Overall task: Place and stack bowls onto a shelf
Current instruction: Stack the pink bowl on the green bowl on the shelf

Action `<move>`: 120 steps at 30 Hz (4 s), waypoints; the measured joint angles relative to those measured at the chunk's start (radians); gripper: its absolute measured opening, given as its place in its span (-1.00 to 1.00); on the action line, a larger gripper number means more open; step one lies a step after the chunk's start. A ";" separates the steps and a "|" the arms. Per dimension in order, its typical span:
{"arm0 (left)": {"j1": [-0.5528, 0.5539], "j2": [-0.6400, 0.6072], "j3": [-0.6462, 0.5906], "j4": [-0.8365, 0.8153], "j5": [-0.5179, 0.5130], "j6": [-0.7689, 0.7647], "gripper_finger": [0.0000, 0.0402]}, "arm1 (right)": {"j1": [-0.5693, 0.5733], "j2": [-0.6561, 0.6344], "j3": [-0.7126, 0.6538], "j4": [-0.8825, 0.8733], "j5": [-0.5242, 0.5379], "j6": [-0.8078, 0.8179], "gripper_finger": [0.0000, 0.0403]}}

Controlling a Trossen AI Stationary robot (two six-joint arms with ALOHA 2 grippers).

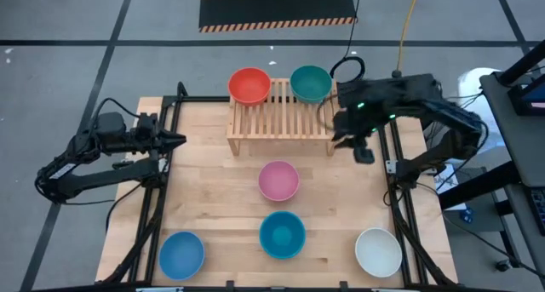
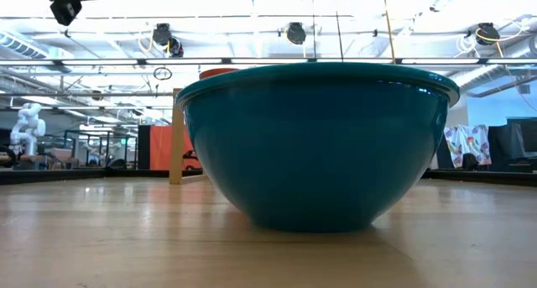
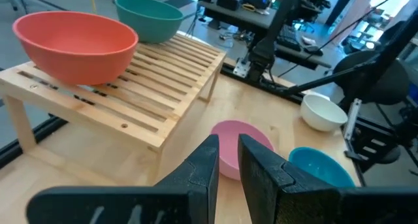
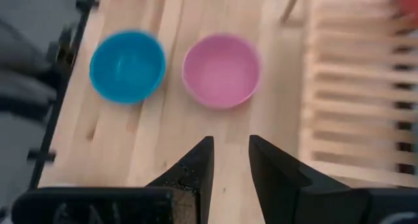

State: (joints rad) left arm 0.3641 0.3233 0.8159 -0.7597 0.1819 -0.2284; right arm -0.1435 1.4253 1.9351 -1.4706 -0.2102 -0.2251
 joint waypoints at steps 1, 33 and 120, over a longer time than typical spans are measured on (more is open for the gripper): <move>0.000 0.000 0.003 0.000 0.004 0.003 -0.69 | 0.011 0.010 -0.028 -0.001 0.002 -0.004 -0.56; 0.000 -0.001 0.081 -0.082 0.004 0.069 -0.69 | 0.226 0.111 -0.718 0.814 0.133 -0.297 -0.56; 0.000 -0.001 0.080 -0.051 -0.022 0.013 -0.69 | -0.264 0.191 0.153 0.123 0.220 -0.488 -1.00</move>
State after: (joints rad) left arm 0.3641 0.3225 0.8959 -0.8106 0.1602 -0.2149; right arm -0.4073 1.6166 2.0880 -1.3476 0.0094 -0.7126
